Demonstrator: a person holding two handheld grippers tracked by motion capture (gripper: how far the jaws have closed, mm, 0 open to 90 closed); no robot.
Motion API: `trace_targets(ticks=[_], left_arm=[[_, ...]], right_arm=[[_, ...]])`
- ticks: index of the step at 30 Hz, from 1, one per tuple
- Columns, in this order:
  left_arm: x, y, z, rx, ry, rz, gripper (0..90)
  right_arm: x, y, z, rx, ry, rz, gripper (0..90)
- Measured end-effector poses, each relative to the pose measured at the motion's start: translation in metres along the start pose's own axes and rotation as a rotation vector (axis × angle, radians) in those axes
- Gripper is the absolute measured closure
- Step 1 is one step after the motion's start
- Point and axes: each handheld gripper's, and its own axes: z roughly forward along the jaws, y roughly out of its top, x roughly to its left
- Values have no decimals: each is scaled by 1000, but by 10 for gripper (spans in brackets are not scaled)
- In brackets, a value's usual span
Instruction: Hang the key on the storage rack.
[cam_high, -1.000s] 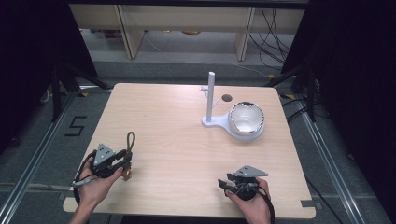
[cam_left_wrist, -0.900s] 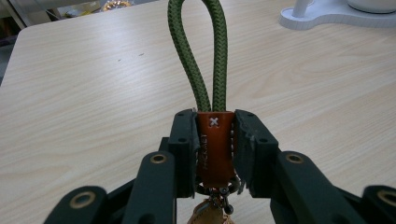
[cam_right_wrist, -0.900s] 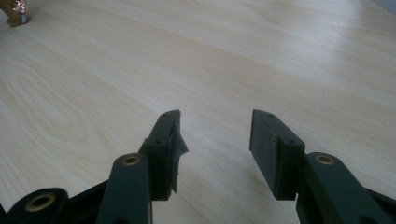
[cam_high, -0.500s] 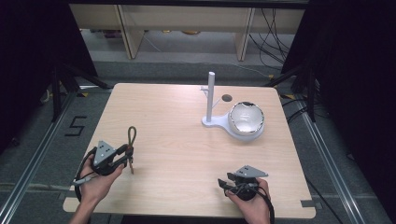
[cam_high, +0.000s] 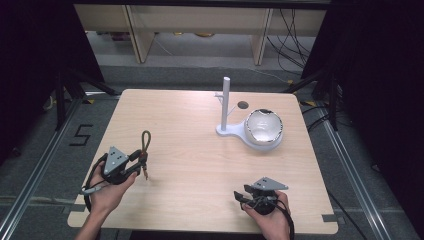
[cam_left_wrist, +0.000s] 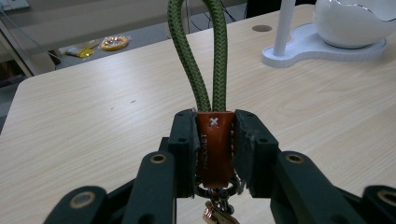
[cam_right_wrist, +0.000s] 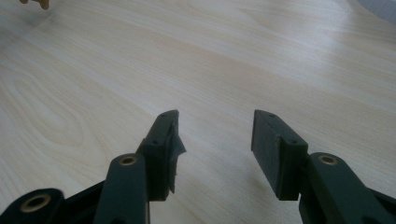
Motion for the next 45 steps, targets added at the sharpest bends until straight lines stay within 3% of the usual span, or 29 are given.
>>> trace_targets(ticks=[5, 18, 34, 37, 45], left_arm=[[-3, 2, 3, -6, -6, 17, 689], [-6, 11, 7, -26, -24, 15, 689], [-12, 21, 14, -45, -46, 28, 689], [-14, 23, 15, -40, -44, 28, 689], [-13, 27, 15, -43, -43, 38, 689]], right_arm=[[1, 0, -1, -6, 4, 16, 517], [-1, 0, -2, -21, -11, 0, 515], [0, 0, -3, -9, -11, 19, 514], [-1, 0, -2, -23, 2, 18, 514], [-2, 0, -3, -38, -16, 8, 513]])
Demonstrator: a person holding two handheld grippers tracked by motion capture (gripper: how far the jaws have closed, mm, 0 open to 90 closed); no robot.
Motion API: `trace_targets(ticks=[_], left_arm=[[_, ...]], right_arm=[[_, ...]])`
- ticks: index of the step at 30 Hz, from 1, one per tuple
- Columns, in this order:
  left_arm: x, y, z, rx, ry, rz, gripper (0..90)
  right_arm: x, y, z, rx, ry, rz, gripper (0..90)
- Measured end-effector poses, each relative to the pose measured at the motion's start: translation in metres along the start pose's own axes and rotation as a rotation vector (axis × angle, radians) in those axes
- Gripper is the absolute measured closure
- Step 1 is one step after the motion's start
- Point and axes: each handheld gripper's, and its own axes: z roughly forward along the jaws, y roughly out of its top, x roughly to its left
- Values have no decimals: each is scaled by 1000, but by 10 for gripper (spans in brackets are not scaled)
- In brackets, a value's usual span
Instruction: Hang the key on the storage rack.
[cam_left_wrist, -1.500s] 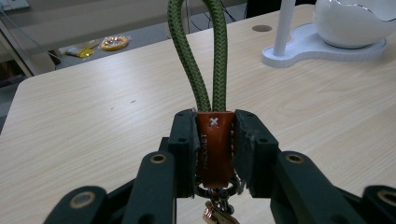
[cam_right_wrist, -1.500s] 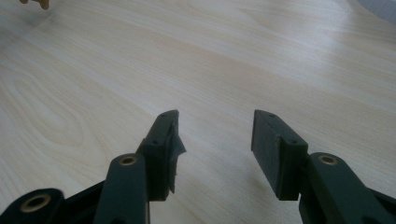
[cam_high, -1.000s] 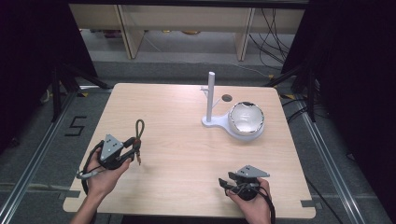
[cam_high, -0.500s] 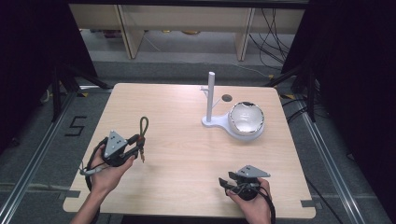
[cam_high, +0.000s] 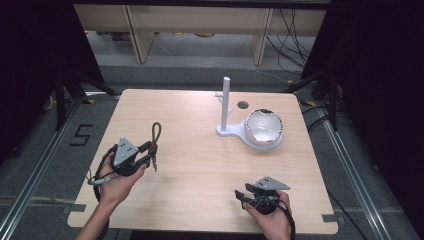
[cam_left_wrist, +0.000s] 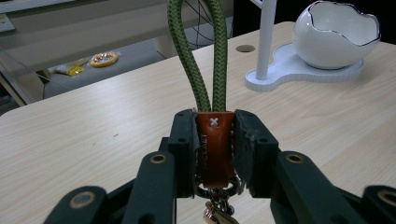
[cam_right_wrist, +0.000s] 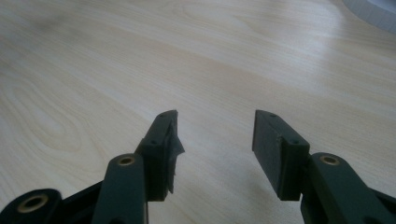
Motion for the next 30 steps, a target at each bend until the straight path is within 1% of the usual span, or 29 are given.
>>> trace_targets(ticks=[3, 10, 12, 13, 16, 18, 19, 20, 21, 24, 25, 26, 27, 28, 29, 30], left_arm=[[0, 2, 1, 0, 2, 5, 689], [0, 6, 3, -17, 3, 5, 689], [0, 7, 4, -17, 2, 5, 689], [-1, 8, 4, -26, -1, 9, 689], [-1, 10, 6, -28, -5, 15, 689], [-1, 11, 7, -28, -8, 16, 689], [-2, 11, 9, -35, -15, 18, 689], [-2, 12, 8, -32, -4, 28, 689], [-3, 12, 9, -33, -12, 21, 689], [-4, 14, 11, -30, -15, 27, 689], [-4, 14, 11, -33, -10, 38, 689], [-4, 14, 12, -38, -21, 25, 689], [-5, 14, 12, -39, -22, 20, 689], [-5, 14, 12, -39, -22, 20, 689], [-5, 15, 12, -35, -11, 33, 689], [-6, 16, 13, -35, -20, 29, 689]], right_arm=[[0, 1, 0, -1, -2, -7, 513], [0, 1, 0, -1, -6, -5, 513], [0, 1, 0, -2, -1, -1, 513], [0, 1, -1, 2, 7, 5, 513], [0, 1, -1, -2, 5, 3, 513], [0, 1, -1, 4, 6, 10, 513], [0, 1, -1, 1, 6, 9, 513], [0, 1, -1, 1, 5, 8, 512], [0, 1, -1, 1, 5, 9, 512], [0, 1, -2, 7, -6, 11, 512], [-1, 1, -2, 0, -14, 1, 512], [-1, 1, -2, -8, -16, -1, 512], [-1, 1, -3, 3, -19, 0, 512], [-1, 1, -3, 1, -19, -1, 512], [-1, 1, -3, 2, -19, 1, 512], [-1, 1, -3, 2, -19, 1, 512]])
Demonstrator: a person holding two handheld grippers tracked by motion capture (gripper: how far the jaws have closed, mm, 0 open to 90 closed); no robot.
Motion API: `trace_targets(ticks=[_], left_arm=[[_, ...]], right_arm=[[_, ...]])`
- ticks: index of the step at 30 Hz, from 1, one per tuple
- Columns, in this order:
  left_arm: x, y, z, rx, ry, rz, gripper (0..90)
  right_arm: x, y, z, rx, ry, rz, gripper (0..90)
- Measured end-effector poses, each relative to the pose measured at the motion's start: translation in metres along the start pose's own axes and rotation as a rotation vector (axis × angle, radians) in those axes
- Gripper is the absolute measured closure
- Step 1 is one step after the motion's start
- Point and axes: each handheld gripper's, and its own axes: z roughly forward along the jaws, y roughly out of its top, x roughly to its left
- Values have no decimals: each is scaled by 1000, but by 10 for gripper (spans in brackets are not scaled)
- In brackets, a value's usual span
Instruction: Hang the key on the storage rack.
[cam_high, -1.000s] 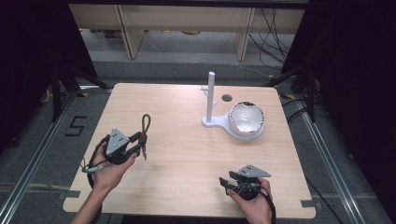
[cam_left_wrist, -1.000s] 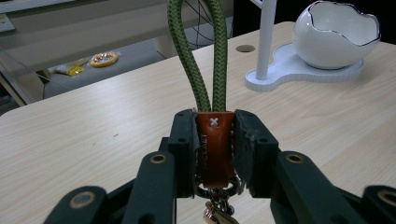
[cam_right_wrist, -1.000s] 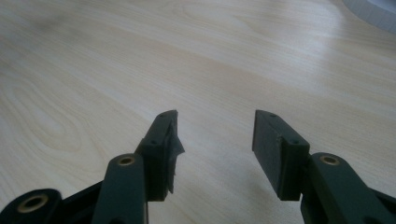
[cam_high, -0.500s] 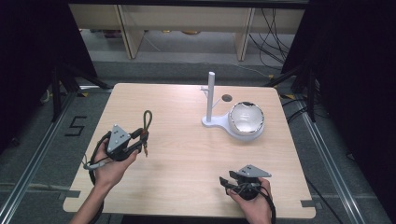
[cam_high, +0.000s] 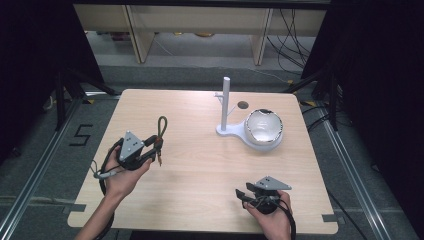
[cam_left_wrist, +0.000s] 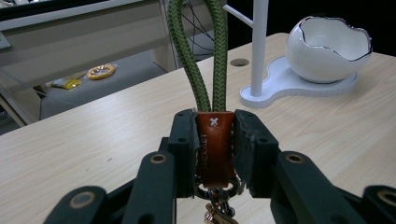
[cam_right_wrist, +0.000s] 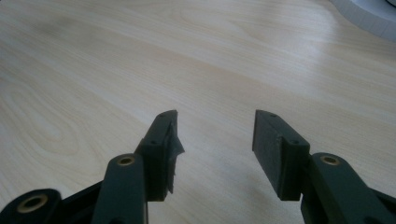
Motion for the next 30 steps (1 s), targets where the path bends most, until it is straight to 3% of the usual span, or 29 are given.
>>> trace_targets(ticks=[23, 30], left_arm=[[-5, 8, 10, -7, -10, 23, 688], [-7, 9, 14, -7, -22, 11, 689]], right_arm=[[0, 0, -1, -14, 6, -1, 509], [1, 0, -1, -4, 11, 9, 507]])
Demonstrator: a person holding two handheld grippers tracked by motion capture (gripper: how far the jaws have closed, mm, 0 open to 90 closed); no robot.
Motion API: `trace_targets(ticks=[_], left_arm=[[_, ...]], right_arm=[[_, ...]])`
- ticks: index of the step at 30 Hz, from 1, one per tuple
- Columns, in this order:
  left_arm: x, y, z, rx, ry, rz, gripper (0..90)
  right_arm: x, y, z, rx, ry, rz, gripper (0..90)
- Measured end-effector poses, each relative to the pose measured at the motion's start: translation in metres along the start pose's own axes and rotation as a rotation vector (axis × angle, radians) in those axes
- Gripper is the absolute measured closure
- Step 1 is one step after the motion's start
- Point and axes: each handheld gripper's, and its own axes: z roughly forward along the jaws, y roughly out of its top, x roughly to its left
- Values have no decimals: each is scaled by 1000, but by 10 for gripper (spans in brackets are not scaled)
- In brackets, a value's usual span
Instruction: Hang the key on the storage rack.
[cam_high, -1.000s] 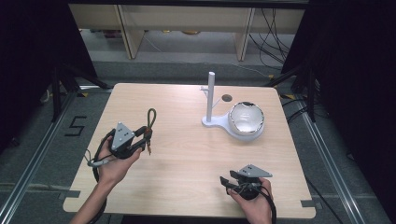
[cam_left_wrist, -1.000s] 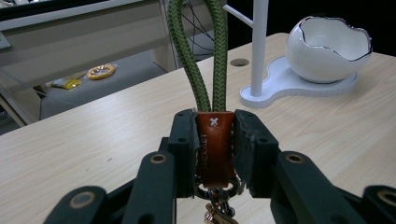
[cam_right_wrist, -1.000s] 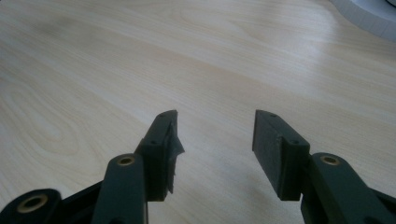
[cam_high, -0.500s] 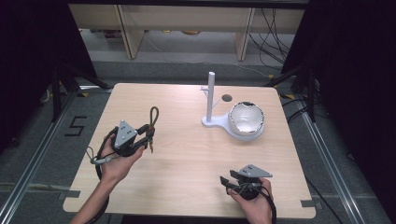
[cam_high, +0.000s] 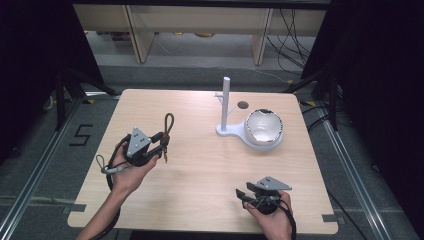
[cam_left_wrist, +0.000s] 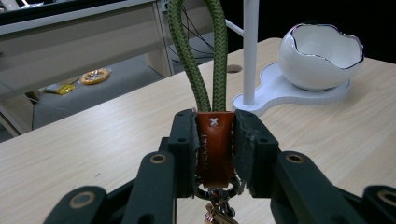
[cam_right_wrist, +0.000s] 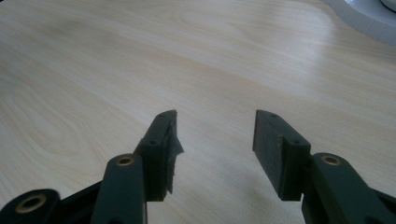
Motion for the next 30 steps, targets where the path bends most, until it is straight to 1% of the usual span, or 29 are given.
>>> trace_targets(ticks=[1, 2, 9, 10, 11, 14, 15, 16, 17, 18, 30], left_arm=[[0, 0, 1, -2, -2, -2, 688], [0, 0, 1, -2, 4, 9, 688], [-1, 1, 5, -5, -1, 4, 689], [-1, 2, 6, -7, -2, 5, 689], [-2, 3, 7, -6, -3, 1, 689], [-3, 4, 8, -6, -6, 6, 689], [-3, 4, 9, -6, -7, 5, 688], [-3, 5, 10, -7, -7, 4, 689], [-3, 5, 10, -7, -7, 4, 688], [-3, 5, 10, -5, -8, 3, 689], [-5, 8, 16, -8, -17, -1, 689]], right_arm=[[0, 0, 0, 0, -1, -1, 507], [0, 0, 0, 0, 0, -1, 507], [0, 0, -1, -1, -2, 0, 506], [-1, 0, 1, -13, 9, 0, 506], [0, 0, -1, 0, -3, 0, 506], [0, 0, -1, -2, -2, -2, 506], [0, 0, 0, -11, 6, 1, 506], [0, 0, -2, -1, -9, 1, 505], [-1, 0, -2, -9, -17, -9, 505], [-1, 0, -1, -16, -11, -9, 505], [-1, 0, -1, -17, -9, -8, 505]])
